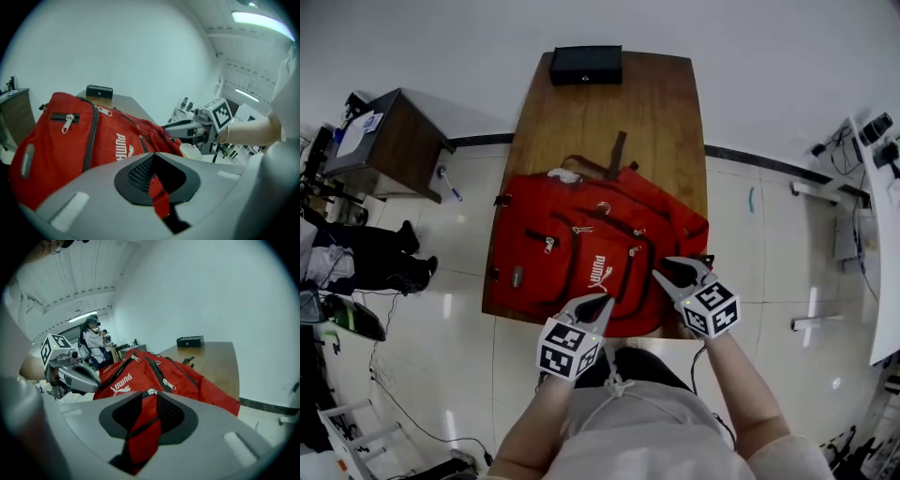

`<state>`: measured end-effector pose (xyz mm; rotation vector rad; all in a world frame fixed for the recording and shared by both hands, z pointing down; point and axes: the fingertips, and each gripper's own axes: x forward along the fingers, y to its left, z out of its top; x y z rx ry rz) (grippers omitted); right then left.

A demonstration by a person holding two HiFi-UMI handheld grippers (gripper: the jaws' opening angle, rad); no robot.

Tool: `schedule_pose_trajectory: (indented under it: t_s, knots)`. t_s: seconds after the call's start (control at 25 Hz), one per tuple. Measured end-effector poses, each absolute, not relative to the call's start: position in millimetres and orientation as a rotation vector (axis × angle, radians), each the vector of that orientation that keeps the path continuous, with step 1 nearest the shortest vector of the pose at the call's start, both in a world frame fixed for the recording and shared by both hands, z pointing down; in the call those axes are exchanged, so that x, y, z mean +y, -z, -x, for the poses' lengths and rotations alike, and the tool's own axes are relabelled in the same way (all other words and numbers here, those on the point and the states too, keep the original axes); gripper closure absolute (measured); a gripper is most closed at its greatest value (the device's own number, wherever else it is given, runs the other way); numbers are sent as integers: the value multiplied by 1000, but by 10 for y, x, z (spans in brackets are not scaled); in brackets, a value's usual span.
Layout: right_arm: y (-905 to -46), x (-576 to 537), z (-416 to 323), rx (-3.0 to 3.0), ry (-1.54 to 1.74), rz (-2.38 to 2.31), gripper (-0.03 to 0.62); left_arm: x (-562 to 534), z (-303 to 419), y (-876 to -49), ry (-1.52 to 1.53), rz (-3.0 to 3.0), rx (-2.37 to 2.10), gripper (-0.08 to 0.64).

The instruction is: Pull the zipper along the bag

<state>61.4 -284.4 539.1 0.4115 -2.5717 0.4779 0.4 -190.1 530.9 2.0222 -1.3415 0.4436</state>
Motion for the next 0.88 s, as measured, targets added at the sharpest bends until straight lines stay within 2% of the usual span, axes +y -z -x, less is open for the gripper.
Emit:
schedule_pose_trajectory:
  t_s: [0.12, 0.56, 0.88]
  knots:
    - [-5052, -2706, -722, -2630, -345, -506, 586, -1834, 13, -5060, -353, -2062, -1387, 552]
    - [-3937, -1668, -873, -2833, -62, -780, 588, -1213, 144, -3756, -19, -2350, -1659, 552]
    - [-3760, -335, -588, -2841, 111, -844, 588, 54, 376, -3595, -48, -2437, -1668, 552]
